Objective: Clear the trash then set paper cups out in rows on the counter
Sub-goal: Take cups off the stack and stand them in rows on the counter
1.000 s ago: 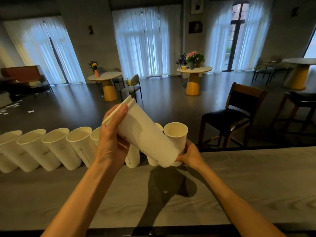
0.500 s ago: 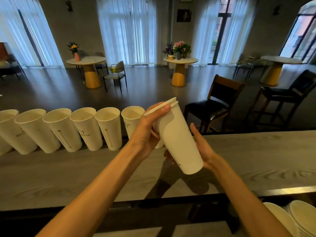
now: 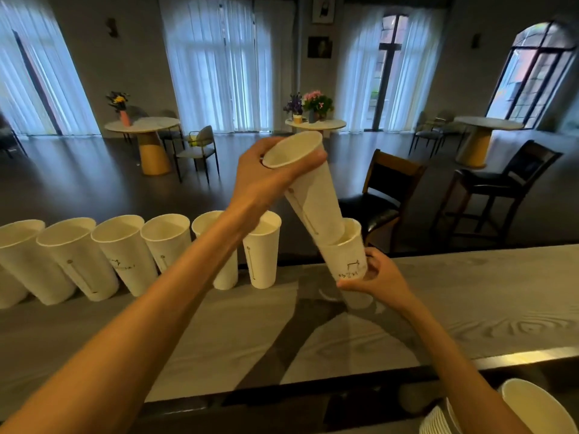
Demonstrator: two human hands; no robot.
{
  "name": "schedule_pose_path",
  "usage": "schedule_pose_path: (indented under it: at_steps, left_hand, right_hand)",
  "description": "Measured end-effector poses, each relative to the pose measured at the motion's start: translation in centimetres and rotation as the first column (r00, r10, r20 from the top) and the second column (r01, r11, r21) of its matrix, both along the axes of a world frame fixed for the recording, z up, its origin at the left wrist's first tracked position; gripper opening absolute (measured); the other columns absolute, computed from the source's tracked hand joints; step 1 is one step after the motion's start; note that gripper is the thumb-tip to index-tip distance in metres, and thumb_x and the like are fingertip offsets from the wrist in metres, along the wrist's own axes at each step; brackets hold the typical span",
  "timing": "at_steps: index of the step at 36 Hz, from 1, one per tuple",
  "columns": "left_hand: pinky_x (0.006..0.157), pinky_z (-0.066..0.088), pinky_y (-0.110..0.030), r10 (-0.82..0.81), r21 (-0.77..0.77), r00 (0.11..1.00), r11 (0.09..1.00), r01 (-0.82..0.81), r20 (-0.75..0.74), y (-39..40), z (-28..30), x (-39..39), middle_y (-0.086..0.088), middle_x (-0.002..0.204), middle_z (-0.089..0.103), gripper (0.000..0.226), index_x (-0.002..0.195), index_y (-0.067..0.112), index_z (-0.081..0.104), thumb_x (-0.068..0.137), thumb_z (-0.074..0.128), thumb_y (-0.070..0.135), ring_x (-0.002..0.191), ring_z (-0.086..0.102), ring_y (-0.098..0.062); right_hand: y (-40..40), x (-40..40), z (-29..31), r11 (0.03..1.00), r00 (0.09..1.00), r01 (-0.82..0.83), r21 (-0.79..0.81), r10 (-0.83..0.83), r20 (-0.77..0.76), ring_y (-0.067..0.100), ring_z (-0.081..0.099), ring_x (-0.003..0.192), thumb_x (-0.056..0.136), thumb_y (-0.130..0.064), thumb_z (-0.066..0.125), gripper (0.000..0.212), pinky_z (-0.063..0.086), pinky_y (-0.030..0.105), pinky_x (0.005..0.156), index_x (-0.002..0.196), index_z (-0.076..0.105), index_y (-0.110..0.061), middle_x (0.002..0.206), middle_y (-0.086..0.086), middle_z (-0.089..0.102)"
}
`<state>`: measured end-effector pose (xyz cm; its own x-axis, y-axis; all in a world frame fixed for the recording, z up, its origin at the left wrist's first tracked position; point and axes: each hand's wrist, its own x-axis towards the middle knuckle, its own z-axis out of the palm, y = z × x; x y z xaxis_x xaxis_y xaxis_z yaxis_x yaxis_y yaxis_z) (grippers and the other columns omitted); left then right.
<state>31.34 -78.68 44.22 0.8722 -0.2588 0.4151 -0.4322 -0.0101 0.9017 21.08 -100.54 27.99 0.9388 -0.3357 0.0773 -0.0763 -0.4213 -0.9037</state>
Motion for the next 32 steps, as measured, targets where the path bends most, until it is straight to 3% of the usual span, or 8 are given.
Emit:
schedule_pose_path:
  at_steps: [3,5,11,13,16,19,24,32]
  left_hand:
    - [0.073,0.044,-0.014,0.057,0.224,0.993,0.971,-0.08,0.108,-0.3,0.6,2.6,0.008,0.122,0.063,0.072,0.128,0.024,0.063,0.068,0.086,0.058,0.107,0.059,-0.009]
    - [0.071,0.042,-0.015,0.019,0.403,0.988,0.911,-0.08,0.153,-0.6,0.2,3.6,0.008,0.119,0.062,0.076,0.129,0.021,0.062,0.067,0.085,0.059,0.104,0.058,-0.009]
    - [0.077,0.054,-0.027,-0.179,0.764,0.957,0.642,-0.061,0.227,-2.5,-3.5,4.7,0.003,0.114,0.064,0.074,0.122,0.017,0.064,0.066,0.085,0.062,0.1,0.06,-0.015]
    - [0.081,0.057,-0.034,-0.228,0.822,0.949,0.567,-0.053,0.219,-3.2,-4.8,5.4,0.001,0.114,0.065,0.075,0.121,0.017,0.063,0.066,0.085,0.063,0.1,0.06,-0.016]
    - [0.076,0.054,-0.028,-0.267,0.879,0.942,0.473,-0.058,0.205,-3.9,-6.5,6.6,0.002,0.113,0.064,0.076,0.119,0.02,0.061,0.065,0.083,0.067,0.097,0.06,-0.014]
    - [0.076,0.055,-0.029,-0.265,0.889,0.944,0.453,-0.06,0.199,-4.4,-7.4,7.4,0.002,0.112,0.065,0.076,0.119,0.02,0.06,0.065,0.082,0.069,0.097,0.06,-0.015]
    - [0.088,0.058,-0.039,-0.244,0.884,0.954,0.465,-0.04,0.172,-4.6,-7.2,7.8,-0.003,0.117,0.064,0.075,0.123,0.015,0.06,0.069,0.084,0.061,0.102,0.061,-0.018]
    - [0.083,0.057,-0.032,-0.194,0.87,0.965,0.489,-0.06,0.176,-4.3,-7.4,8.0,-0.005,0.117,0.065,0.076,0.124,0.013,0.061,0.069,0.085,0.059,0.101,0.061,-0.018]
  right_hand:
    - [-1.7,0.7,-1.5,0.979,0.98,0.196,0.057,-0.197,0.008,0.017,0.063,0.101,0.063,-0.025,0.092,0.074,0.052,0.023,0.071,0.125,0.053,-0.014,0.116,0.001,0.064]
    - [-2.2,0.9,-1.6,0.959,0.965,0.255,0.124,-0.26,0.031,0.012,0.06,0.093,0.068,-0.02,0.089,0.072,0.048,0.019,0.065,0.129,0.052,-0.012,0.114,0.001,0.062]
    - [-3.3,1.9,-1.8,0.967,0.966,0.237,0.088,-0.245,0.087,0.004,0.056,0.094,0.068,-0.015,0.089,0.074,0.047,0.013,0.057,0.131,0.05,-0.018,0.109,-0.011,0.058]
    - [-3.5,2.3,-2.0,0.976,0.973,0.214,0.049,-0.217,0.083,0.007,0.058,0.101,0.065,-0.013,0.09,0.077,0.048,0.015,0.066,0.131,0.05,-0.02,0.11,-0.012,0.059]
    - [-3.7,3.3,-2.2,0.98,0.979,0.199,-0.022,-0.198,0.058,0.012,0.057,0.108,0.062,-0.014,0.092,0.08,0.05,0.027,0.082,0.131,0.052,-0.017,0.122,-0.001,0.063]
    - [-3.8,4.3,-2.2,0.974,0.98,0.197,-0.115,-0.194,0.041,0.018,0.061,0.113,0.058,-0.021,0.094,0.081,0.054,0.037,0.089,0.128,0.054,-0.018,0.124,0.003,0.065]
    - [-3.1,5.8,-1.8,0.973,0.985,0.172,-0.156,-0.167,0.047,0.021,0.057,0.121,0.06,-0.02,0.093,0.083,0.051,0.04,0.093,0.132,0.052,-0.018,0.13,0.004,0.062]
    - [-2.2,7.4,-2.0,0.963,0.982,0.186,-0.195,-0.179,0.054,0.022,0.058,0.121,0.058,-0.025,0.094,0.085,0.052,0.039,0.091,0.132,0.053,-0.018,0.129,0.004,0.063]
